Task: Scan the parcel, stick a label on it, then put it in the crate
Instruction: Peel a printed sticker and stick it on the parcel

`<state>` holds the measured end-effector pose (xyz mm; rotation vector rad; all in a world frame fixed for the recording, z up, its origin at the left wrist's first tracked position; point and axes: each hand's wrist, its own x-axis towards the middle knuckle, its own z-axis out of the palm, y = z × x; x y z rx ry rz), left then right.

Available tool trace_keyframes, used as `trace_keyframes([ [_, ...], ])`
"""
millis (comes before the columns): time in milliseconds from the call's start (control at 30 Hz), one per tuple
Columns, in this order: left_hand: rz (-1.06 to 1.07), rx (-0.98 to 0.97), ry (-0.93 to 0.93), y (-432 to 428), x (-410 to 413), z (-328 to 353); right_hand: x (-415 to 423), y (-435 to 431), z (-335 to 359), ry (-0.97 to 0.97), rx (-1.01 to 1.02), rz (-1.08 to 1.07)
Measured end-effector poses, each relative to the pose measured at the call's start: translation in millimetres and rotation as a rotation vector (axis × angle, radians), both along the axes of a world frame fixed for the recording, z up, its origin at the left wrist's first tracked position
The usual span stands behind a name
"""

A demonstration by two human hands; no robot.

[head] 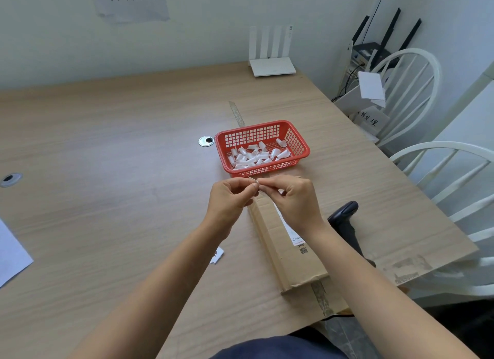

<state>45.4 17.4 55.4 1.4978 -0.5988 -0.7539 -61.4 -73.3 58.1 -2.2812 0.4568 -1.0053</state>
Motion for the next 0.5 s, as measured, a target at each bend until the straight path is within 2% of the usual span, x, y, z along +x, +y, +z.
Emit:
trace_keyframes([
  [167, -0.017, 0.005, -0.081, -0.3, 0.0, -0.3, -2.7, -0.6, 1.7, 0.026, -0.036, 0.008],
  [300, -0.009, 0.003, -0.177, 0.3, -3.5, -0.4, -4.5, 0.8, 3.4, 0.067, -0.163, 0.000],
  [500, 0.031, -0.023, -0.116, 0.8, -13.1, -0.2, -4.3, 6.1, -1.4, 0.047, -0.329, -0.125],
])
